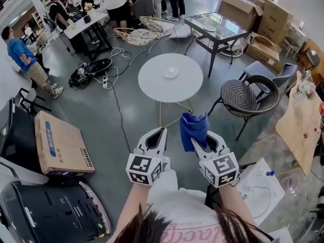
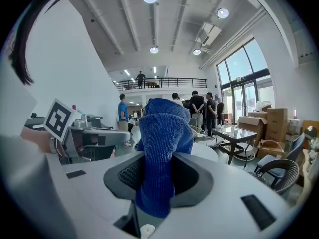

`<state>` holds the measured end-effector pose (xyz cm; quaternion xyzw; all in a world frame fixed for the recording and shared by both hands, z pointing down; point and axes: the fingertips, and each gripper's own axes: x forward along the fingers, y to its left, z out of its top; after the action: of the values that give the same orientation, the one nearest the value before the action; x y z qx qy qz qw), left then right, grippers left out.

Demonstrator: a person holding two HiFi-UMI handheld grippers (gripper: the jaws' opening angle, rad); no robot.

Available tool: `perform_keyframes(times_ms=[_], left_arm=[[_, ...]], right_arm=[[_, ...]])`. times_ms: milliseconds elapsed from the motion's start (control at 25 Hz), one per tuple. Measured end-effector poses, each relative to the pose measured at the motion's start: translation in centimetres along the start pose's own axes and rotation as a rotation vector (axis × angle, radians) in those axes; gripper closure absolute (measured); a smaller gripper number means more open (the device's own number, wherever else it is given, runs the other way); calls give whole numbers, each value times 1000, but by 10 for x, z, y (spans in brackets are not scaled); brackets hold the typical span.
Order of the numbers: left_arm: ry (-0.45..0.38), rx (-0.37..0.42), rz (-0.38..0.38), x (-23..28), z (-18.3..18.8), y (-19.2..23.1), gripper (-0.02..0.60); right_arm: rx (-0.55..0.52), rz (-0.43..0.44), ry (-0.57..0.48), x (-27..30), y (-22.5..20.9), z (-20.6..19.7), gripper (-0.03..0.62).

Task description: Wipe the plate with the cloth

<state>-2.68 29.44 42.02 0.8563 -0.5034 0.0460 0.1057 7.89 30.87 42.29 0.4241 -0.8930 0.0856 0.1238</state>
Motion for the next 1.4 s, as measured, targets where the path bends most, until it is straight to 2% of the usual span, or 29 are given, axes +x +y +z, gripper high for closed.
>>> perform_keyframes(times_ms=[480,800,1040,1240,1400], left_arm=[[30,9,-68,103,34,101,574],[66,-20,-131,154,38,157,574],[60,-51,-118,187,41,183,572],[87,-74,-120,221,34,198,569],[110,-104,-92,260,27,215,533]], right_arm=[[35,-50,13,124,-54,37,461],[49,-104,7,192,-79,59,461],[49,-115,30,224,-102,63,461],[61,-103,42,251,-128,60,461],[59,-85,65,278,-159,59,461]])
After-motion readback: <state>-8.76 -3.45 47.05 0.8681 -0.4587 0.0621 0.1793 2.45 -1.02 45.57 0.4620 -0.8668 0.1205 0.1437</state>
